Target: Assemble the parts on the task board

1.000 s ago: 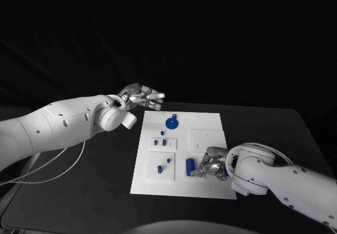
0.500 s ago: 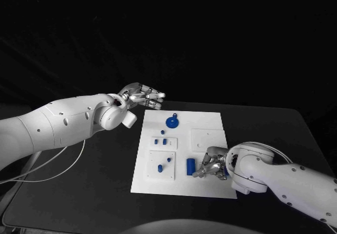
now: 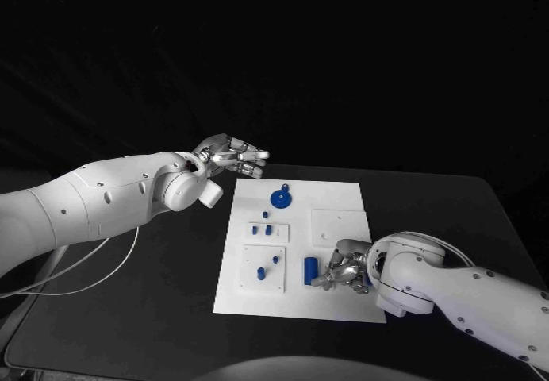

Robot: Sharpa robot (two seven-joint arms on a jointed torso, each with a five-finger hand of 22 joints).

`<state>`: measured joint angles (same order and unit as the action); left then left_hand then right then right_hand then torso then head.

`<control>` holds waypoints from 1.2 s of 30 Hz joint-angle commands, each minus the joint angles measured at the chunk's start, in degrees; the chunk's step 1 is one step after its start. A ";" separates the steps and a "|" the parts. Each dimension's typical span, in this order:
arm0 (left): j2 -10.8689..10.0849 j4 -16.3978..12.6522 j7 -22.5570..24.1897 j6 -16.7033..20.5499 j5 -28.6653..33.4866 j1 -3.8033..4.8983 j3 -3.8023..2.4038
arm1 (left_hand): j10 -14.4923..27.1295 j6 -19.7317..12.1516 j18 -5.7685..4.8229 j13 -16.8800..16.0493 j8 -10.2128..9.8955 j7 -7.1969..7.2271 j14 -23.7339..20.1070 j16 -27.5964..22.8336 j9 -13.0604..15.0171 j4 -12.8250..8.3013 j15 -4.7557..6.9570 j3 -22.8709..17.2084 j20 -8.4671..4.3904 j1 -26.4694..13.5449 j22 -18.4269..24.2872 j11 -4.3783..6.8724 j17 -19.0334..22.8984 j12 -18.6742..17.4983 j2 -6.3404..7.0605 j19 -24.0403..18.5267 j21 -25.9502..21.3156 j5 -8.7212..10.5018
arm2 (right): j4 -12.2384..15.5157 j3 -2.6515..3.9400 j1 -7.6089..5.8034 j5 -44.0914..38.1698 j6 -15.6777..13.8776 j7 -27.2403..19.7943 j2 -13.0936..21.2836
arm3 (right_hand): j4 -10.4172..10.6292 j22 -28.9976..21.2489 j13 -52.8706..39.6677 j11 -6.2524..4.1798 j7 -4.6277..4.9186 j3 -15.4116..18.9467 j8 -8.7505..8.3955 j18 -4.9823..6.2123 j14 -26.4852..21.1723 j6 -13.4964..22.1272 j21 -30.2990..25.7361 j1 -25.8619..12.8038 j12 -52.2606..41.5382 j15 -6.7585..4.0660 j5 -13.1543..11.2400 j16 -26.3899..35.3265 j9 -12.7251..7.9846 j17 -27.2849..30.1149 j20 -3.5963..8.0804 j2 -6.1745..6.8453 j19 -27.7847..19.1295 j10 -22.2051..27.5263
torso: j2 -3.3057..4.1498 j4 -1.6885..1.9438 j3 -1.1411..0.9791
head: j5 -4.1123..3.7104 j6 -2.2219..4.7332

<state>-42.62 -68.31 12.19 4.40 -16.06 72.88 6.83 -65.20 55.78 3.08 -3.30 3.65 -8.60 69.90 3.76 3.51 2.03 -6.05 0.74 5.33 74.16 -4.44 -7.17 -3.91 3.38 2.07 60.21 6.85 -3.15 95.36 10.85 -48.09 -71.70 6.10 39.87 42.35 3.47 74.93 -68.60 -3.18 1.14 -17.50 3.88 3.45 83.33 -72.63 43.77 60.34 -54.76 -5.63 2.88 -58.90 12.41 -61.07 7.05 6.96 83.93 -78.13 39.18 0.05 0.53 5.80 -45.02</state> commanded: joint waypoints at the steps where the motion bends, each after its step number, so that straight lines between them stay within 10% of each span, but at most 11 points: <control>1: 0.07 -0.04 0.16 -0.77 -0.11 0.04 -0.03 | 0.36 -0.05 -0.47 -0.07 -0.07 -0.05 -0.47 -0.20 0.01 -0.17 -0.10 -0.22 0.02 0.35 -0.02 -0.08 0.02 0.03 -0.35 -0.40 0.40 0.32 | 0.06 -0.13 0.26 0.21 0.54 -0.07 0.70 | -0.20 5.02 -0.01 0.21 0.21 2.30 -0.24 -0.72 0.21 0.10 -0.42 1.45 0.15 -0.15 0.62 0.38 0.27 0.26 0.07 0.98 3.00 -0.07 | 0.00 -0.01 0.01 | -0.04 0.09; 7: -0.01 -0.01 0.06 -0.12 -0.32 0.04 -0.02 | 0.34 0.22 -1.09 -0.07 -0.07 -0.08 -1.08 -0.24 0.02 -0.40 -0.30 -0.12 0.29 0.29 0.17 -0.14 0.05 0.03 -0.23 -1.82 -0.30 0.32 | 1.70 0.23 0.30 2.54 0.76 -3.88 2.96 | 2.28 4.99 -0.81 0.65 1.07 10.61 -0.11 -0.39 0.10 2.92 -0.71 3.09 -0.98 0.11 5.81 0.33 1.54 0.34 -0.13 2.01 2.97 0.34 | -0.02 -0.07 0.00 | -0.23 0.58; 13: -0.11 0.12 0.04 0.11 -0.39 0.04 -0.02 | 0.33 0.21 -1.14 -0.07 -0.06 -0.06 -1.18 -0.21 0.02 -0.42 -0.30 -0.18 0.25 0.31 0.09 -0.14 0.03 0.03 -0.22 -1.83 -0.27 0.32 | 3.06 2.68 0.30 3.48 -0.46 -5.70 5.15 | 4.82 5.05 -1.10 0.84 1.36 19.12 -0.22 -0.16 0.07 4.43 -0.57 4.98 -1.74 0.13 6.00 0.23 3.09 0.30 -0.24 0.65 3.05 0.34 | 0.01 -0.10 -0.06 | -0.63 1.01; 18: -0.16 0.25 0.15 0.16 -0.41 0.03 -0.02 | 0.33 0.22 -1.15 -0.07 -0.07 -0.06 -1.16 -0.21 0.02 -0.43 -0.29 -0.18 0.22 0.29 0.05 -0.14 0.02 0.03 -0.14 -1.81 -0.24 0.32 | 2.37 5.59 0.31 2.06 -0.90 -7.34 6.96 | 1.35 5.15 -2.40 0.81 1.34 15.14 -0.27 -0.14 0.14 4.11 -0.07 5.70 -3.81 0.17 1.68 -0.08 3.46 0.11 -0.26 -1.92 3.14 -0.43 | -0.02 -0.14 -0.14 | -1.15 1.52; 22: -0.26 0.07 0.36 0.61 -0.53 0.03 -0.02 | -0.49 0.50 -1.34 -0.12 -0.04 -0.03 -1.22 -0.22 0.03 -0.43 -0.29 -0.18 0.31 0.24 0.10 0.04 0.03 0.21 -0.11 -2.24 -0.45 0.30 | 0.67 6.79 0.30 -1.25 -0.36 -8.06 8.29 | -1.63 5.27 -4.08 0.19 0.28 6.31 -0.22 -0.53 0.19 2.20 0.62 7.24 -6.15 -0.27 7.77 -0.37 5.07 -0.10 0.04 -0.90 3.14 -1.19 | 0.00 -0.15 -0.01 | -1.58 2.15; 36: -0.99 -0.84 2.01 1.37 0.08 0.02 -0.02 | -1.47 0.91 -1.66 -0.12 -0.03 0.04 -1.80 -0.20 0.05 -0.85 -0.35 0.30 0.21 -0.02 -0.03 0.23 0.00 0.06 -0.37 -2.49 -0.67 0.32 | -3.43 7.56 0.34 -3.35 7.01 -0.21 10.61 | -1.90 5.11 -3.81 0.22 0.07 2.51 -0.19 -0.84 0.16 2.53 0.03 4.38 -4.97 -0.20 1.61 -0.04 11.88 0.20 0.00 -0.22 2.86 -0.85 | 0.01 0.00 0.04 | -2.85 2.61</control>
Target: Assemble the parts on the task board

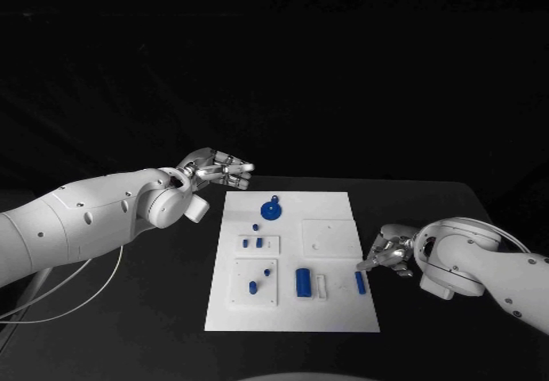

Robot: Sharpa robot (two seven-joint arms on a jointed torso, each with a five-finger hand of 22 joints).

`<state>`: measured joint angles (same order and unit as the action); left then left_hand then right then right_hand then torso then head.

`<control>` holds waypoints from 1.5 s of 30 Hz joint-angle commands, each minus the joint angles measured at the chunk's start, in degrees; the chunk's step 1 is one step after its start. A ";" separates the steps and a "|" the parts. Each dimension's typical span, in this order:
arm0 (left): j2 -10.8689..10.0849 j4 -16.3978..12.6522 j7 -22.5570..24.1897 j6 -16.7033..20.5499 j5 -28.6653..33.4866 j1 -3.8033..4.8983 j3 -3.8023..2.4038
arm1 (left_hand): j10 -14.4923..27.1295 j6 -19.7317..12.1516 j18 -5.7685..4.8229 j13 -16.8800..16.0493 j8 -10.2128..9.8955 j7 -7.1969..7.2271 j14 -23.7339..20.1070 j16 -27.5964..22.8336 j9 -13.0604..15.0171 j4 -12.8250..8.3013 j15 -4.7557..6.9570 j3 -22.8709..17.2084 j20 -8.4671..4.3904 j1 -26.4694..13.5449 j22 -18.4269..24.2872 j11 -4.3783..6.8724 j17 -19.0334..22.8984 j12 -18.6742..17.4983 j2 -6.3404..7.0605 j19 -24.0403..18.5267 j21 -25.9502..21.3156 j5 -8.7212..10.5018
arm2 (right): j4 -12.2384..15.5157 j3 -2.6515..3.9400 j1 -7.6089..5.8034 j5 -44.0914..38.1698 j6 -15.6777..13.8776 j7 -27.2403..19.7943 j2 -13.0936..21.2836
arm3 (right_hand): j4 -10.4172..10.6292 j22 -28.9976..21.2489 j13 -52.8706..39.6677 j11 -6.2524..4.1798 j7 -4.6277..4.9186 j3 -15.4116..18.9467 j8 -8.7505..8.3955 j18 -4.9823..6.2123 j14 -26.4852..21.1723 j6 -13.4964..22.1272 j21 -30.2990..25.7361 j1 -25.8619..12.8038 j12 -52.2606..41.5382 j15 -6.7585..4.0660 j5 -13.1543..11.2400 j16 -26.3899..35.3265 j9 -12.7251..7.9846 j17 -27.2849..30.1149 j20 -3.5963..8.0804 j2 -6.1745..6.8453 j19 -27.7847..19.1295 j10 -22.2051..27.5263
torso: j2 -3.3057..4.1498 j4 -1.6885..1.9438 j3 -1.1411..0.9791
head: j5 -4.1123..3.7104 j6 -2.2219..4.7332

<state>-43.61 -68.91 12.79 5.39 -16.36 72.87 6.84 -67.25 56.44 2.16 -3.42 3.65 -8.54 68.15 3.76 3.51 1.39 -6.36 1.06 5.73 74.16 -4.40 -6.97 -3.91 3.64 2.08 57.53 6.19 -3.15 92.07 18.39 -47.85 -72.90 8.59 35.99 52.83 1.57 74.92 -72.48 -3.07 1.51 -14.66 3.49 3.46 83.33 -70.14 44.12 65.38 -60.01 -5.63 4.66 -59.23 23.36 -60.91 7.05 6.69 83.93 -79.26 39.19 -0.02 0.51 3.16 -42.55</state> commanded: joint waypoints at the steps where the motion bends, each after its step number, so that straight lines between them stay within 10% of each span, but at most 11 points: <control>1: 0.00 -0.26 1.36 0.14 0.39 0.03 -0.04 | 0.58 0.18 -0.71 0.00 -0.04 -0.02 -0.09 -0.21 0.05 -0.18 -0.05 0.01 -0.19 -0.12 -0.09 0.03 0.01 -0.18 -0.38 0.25 0.02 0.32 | -0.16 0.02 0.14 -2.33 4.66 4.03 0.17 | 0.09 5.10 0.05 -0.01 -0.34 -0.31 0.21 -0.85 0.15 0.05 -0.38 -0.82 0.26 -0.14 -0.23 0.27 1.61 -0.02 0.05 0.08 2.86 0.28 | -0.01 0.10 0.06 | -0.18 0.26; 28: 0.32 -0.01 0.48 -1.63 0.29 0.02 -0.02 | 1.19 -0.32 -0.50 0.01 -0.05 -0.13 -1.22 -0.23 0.05 0.61 -0.38 0.31 0.06 -0.63 -0.03 -0.20 0.10 -0.20 0.52 0.23 -0.26 0.40 | -0.46 -0.84 2.57 -7.75 2.75 5.58 -2.36 | 3.99 5.15 0.03 -0.10 -0.52 0.11 0.18 -0.95 0.15 0.15 -0.35 -0.58 0.30 -0.21 -1.59 0.32 7.93 -0.14 0.12 2.69 2.94 0.31 | -0.01 0.11 0.04 | -0.47 -0.49; 35: 0.30 -0.02 0.23 -1.80 0.23 0.02 -0.01 | 1.19 -0.35 -0.43 0.01 -0.05 -0.13 -1.70 -0.20 0.04 0.80 -0.51 0.21 0.18 -0.63 -0.03 -0.23 0.08 -0.20 0.63 0.14 -0.37 0.41 | -1.32 -2.10 2.62 -10.20 1.66 5.67 -3.71 | 3.79 5.13 -0.03 -0.11 -0.51 -0.30 0.17 -0.93 0.15 0.27 -0.45 -0.09 0.27 -0.23 -1.60 0.34 8.02 -0.15 0.13 2.73 2.94 0.35 | 0.04 0.16 0.00 | -0.31 -0.73; 41: 0.19 -0.14 -0.07 -1.85 0.21 0.02 0.00 | 1.64 -2.31 -0.43 0.01 -0.15 -0.37 -2.27 -0.21 -0.04 1.15 -0.69 0.17 0.31 -0.86 0.00 -0.41 0.12 -0.20 1.20 -0.04 -0.53 0.42 | -1.94 -3.34 2.63 -12.11 1.22 5.76 -4.68 | 0.97 5.09 0.03 -0.07 -0.43 -3.32 0.09 -0.91 0.09 1.14 -0.60 2.23 0.61 -0.27 -0.50 0.64 7.47 0.06 0.14 1.60 2.90 0.79 | 0.01 0.14 0.04 | -0.23 -0.82; 45: 0.07 -0.21 -0.31 -1.95 0.21 0.02 0.01 | 1.89 -3.05 -0.34 0.00 -0.14 -0.46 -2.58 -0.19 -0.06 1.69 -0.79 -0.33 0.43 -0.83 0.00 -0.50 0.11 -0.19 1.70 -0.14 -0.70 0.43 | -2.17 -3.96 2.63 -13.26 1.57 5.87 -4.91 | -5.53 5.06 0.60 0.37 0.43 -5.89 0.06 -0.77 -0.02 2.89 -0.89 3.96 1.83 -0.14 7.50 1.07 4.60 0.30 0.10 -0.21 2.82 1.74 | -0.04 0.15 0.11 | -0.24 -0.99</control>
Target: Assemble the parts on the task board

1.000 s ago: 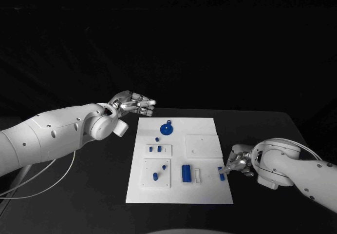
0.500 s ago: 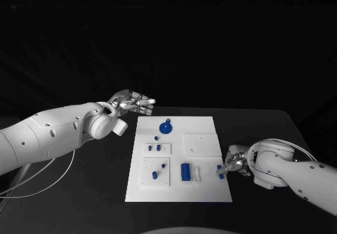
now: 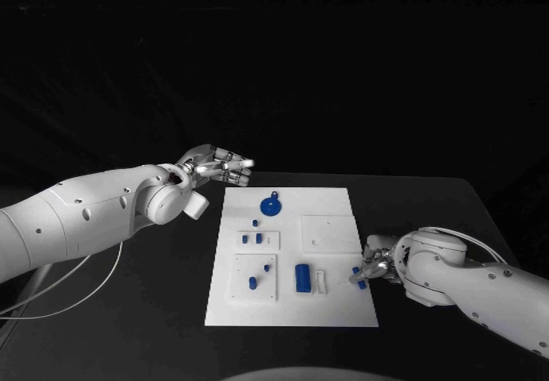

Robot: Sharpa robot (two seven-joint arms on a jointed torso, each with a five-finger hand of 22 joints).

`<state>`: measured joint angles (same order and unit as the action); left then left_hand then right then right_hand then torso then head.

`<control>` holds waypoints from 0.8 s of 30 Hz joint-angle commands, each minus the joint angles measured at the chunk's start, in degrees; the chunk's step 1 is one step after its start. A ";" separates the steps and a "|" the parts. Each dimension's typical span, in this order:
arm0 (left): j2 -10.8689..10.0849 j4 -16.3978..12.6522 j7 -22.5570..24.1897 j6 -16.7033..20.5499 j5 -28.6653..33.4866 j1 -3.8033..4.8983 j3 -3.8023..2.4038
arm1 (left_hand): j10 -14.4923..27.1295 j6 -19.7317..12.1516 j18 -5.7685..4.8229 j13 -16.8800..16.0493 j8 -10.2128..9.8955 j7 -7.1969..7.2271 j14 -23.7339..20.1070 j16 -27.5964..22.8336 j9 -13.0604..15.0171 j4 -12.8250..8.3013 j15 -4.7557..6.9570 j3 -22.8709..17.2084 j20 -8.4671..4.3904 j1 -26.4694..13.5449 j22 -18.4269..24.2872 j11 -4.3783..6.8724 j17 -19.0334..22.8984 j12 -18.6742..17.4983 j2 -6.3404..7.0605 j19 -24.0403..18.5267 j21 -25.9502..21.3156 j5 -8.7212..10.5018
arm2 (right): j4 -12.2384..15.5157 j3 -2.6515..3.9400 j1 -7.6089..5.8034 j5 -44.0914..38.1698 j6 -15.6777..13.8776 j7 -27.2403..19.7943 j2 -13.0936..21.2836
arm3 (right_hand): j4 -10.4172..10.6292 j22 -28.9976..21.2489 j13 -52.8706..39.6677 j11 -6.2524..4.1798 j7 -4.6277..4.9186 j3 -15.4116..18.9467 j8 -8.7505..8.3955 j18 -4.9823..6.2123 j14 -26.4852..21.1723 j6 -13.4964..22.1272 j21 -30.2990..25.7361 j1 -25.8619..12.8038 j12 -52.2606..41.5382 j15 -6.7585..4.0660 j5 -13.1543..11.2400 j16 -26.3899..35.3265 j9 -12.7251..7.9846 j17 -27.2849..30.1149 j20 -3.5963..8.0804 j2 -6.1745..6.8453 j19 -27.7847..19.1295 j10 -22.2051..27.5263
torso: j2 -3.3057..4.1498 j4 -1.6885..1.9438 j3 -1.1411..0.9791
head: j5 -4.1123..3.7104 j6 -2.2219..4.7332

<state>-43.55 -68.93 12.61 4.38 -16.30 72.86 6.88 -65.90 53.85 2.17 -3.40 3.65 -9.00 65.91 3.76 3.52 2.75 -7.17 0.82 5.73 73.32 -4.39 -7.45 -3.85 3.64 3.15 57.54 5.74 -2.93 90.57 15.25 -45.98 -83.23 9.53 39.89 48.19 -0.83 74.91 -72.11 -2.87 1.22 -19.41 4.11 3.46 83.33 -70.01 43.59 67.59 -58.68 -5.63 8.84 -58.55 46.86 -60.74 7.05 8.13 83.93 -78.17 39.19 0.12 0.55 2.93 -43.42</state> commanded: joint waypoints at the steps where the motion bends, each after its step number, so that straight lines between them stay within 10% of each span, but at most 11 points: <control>1: -0.03 -0.20 -0.18 -0.97 0.16 0.03 -0.03 | 0.53 -0.46 -0.35 -0.02 -0.14 -0.01 -0.35 -0.19 -0.06 0.33 0.02 -0.10 0.42 0.01 -0.01 -0.02 0.06 -0.18 0.62 -0.15 -0.26 0.20 | -0.67 -0.92 0.76 -3.08 0.78 1.99 -0.30 | -5.29 5.07 0.29 0.26 0.98 -1.51 -0.59 -0.67 0.00 2.90 -0.43 1.65 0.61 -0.03 3.60 0.43 -20.16 0.14 -0.03 -2.36 2.80 0.81 | -0.03 -0.02 0.05 | 0.04 -0.12; 10: -0.14 -0.29 -0.56 -1.20 0.08 0.03 -0.02 | 0.60 -0.52 -0.35 -0.01 -0.16 -0.01 -0.35 -0.20 -0.07 0.64 0.02 -0.24 0.43 0.04 -0.02 -0.04 0.06 -0.20 0.84 -0.15 -0.35 0.21 | -0.45 -1.91 0.76 -3.19 1.45 2.05 -0.46 | -14.33 5.14 1.15 1.05 2.68 -3.36 -0.56 0.03 -0.06 4.44 -0.54 -0.05 1.48 0.64 8.43 0.59 -29.46 -0.05 -0.75 -3.72 2.66 1.66 | 0.02 -0.04 0.01 | 0.12 -0.36; 15: -0.23 -0.35 -0.71 -1.26 -0.02 0.03 -0.02 | 0.61 -0.61 -0.36 -0.01 -0.16 -0.03 -0.28 -0.18 -0.06 0.75 0.04 -0.34 0.42 0.14 -0.03 -0.04 0.05 -0.19 0.91 -0.14 -0.41 0.21 | -0.15 -2.14 0.76 -1.64 0.11 1.85 -0.45 | -15.50 5.21 1.36 1.14 3.18 -5.70 -0.56 0.18 -0.14 5.19 -0.32 -0.11 1.69 0.62 15.41 0.65 -31.31 -0.12 -0.70 -3.51 2.63 1.90 | 0.00 -0.02 -0.03 | 0.17 -0.45; 24: -0.27 -0.40 -1.30 -2.01 -0.27 0.03 -0.01 | 0.58 -0.50 -0.40 -0.02 -0.15 -0.03 0.01 -0.16 -0.06 0.79 0.12 -0.36 0.37 0.25 -0.05 -0.01 0.03 -0.18 0.88 -0.09 -0.46 0.21 | 2.07 -2.23 0.75 4.81 -4.93 0.54 -0.08 | -15.38 5.38 1.51 0.99 3.28 -13.97 -0.50 0.56 -0.21 4.03 1.45 -1.19 1.46 0.45 16.60 0.48 -34.27 -0.49 -0.60 -2.97 2.37 1.72 | 0.01 -0.03 -0.03 | 0.64 -0.81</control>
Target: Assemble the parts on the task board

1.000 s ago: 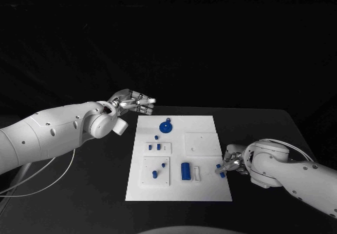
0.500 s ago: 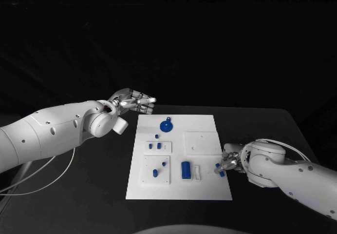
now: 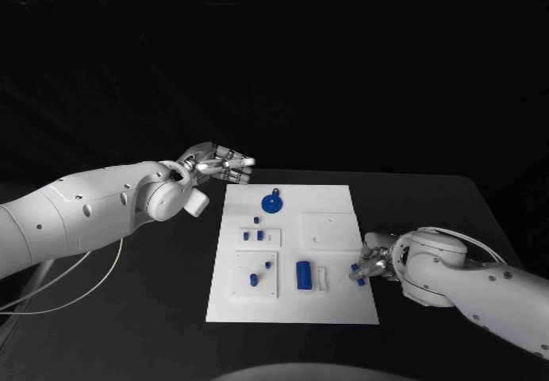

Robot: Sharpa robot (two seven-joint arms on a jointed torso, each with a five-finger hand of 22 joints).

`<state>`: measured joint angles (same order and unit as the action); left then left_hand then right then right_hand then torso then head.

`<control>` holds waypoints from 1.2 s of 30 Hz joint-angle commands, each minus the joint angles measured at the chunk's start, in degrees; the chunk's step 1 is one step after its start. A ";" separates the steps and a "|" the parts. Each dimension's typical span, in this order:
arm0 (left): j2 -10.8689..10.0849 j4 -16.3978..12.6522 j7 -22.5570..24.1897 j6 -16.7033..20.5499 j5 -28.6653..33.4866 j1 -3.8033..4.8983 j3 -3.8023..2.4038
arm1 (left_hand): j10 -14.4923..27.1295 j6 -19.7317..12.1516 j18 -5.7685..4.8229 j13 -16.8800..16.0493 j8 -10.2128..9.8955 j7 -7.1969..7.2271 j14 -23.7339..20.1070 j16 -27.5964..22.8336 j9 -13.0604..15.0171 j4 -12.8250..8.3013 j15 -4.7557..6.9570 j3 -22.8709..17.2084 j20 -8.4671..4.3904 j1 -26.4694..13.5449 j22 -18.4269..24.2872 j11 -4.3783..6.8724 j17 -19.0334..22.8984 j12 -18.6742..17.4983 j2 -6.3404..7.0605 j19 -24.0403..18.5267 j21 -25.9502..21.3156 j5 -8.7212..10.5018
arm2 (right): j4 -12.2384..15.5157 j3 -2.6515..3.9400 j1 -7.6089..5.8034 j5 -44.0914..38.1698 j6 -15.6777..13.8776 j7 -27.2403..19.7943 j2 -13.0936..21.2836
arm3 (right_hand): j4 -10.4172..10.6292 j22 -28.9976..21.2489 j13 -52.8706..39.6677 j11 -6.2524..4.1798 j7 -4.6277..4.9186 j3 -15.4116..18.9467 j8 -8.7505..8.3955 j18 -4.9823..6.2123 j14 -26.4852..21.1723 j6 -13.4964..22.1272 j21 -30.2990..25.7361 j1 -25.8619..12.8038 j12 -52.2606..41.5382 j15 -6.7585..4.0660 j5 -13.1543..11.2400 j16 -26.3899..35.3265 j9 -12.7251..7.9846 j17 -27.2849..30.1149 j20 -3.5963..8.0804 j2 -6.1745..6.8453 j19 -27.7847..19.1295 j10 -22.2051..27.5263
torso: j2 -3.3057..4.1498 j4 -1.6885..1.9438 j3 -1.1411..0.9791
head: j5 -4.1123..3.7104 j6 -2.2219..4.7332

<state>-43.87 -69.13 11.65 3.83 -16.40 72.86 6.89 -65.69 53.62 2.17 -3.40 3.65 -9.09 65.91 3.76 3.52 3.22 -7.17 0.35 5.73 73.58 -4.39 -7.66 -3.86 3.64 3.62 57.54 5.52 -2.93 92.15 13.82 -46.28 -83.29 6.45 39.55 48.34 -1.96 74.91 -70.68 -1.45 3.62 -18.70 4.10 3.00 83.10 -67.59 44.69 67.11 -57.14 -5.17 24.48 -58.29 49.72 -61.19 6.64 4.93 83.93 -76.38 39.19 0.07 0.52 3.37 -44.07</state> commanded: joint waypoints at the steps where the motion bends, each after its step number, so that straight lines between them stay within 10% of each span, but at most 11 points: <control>1: 0.05 -0.20 -0.42 -1.54 -0.22 0.03 -0.02 | 0.37 -0.26 -0.40 -0.02 -0.15 0.06 0.01 -0.16 -0.06 0.33 0.12 0.11 0.37 -0.01 -0.06 0.20 0.03 -0.18 0.40 -0.09 -0.24 0.21 | 0.86 -0.80 1.05 5.62 -2.48 0.89 -0.13 | -14.22 5.41 0.10 -0.44 0.85 -14.68 -0.47 1.02 0.01 1.48 0.54 -0.81 -0.07 -0.04 1.29 0.23 -37.15 -0.04 -0.16 0.27 2.37 -0.08 | 0.00 0.02 0.03 | 0.22 -0.19; 14: 0.07 -0.18 -1.06 -2.03 -0.56 0.04 0.01 | 0.38 -0.04 -0.48 -0.02 -0.14 0.10 0.03 -0.18 -0.05 0.29 0.12 0.15 0.34 0.07 -0.06 0.20 0.04 -0.19 0.40 -0.09 -0.30 0.21 | 4.29 -0.34 0.30 15.34 -8.96 1.86 0.38 | -14.15 5.22 0.31 -0.68 0.29 -7.59 -0.50 0.77 0.14 0.10 0.47 -0.47 0.06 -0.24 -0.68 0.41 -36.98 -0.06 0.02 -0.84 2.39 -0.13 | -0.02 0.08 0.05 | 0.48 -0.58; 36: 0.29 -0.14 -1.76 -2.67 -0.97 0.04 0.09 | 0.47 0.19 -0.49 -0.02 -0.12 0.12 -0.12 -0.19 -0.04 0.40 0.09 0.11 0.36 0.10 -0.07 0.20 0.05 -0.19 0.53 -0.11 -0.39 0.21 | 3.99 -0.31 -0.16 18.11 -8.13 2.23 -1.42 | -13.39 5.14 0.58 -0.89 -0.33 -4.17 -0.46 0.62 0.21 -1.11 -0.27 -1.03 0.26 -0.33 -3.98 0.52 -36.73 -0.08 0.08 -2.05 2.48 -0.21 | -0.01 -0.01 0.06 | 0.66 -0.91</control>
<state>-43.71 -69.16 9.94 2.24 -17.09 72.87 7.00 -65.50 53.62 2.17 -3.39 3.65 -9.09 65.92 3.76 3.52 3.38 -7.17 0.51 5.73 73.58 -4.39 -7.46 -3.86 3.63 3.62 57.54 5.52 -2.93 96.16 13.53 -46.44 -64.75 -2.67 40.02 47.05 -15.38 74.91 -70.15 -2.15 3.24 -23.08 3.49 3.04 83.22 -68.41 44.80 65.90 -57.14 -5.30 20.78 -58.07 12.94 -61.23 6.64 3.44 83.93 -76.70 39.19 0.07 0.62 4.00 -44.96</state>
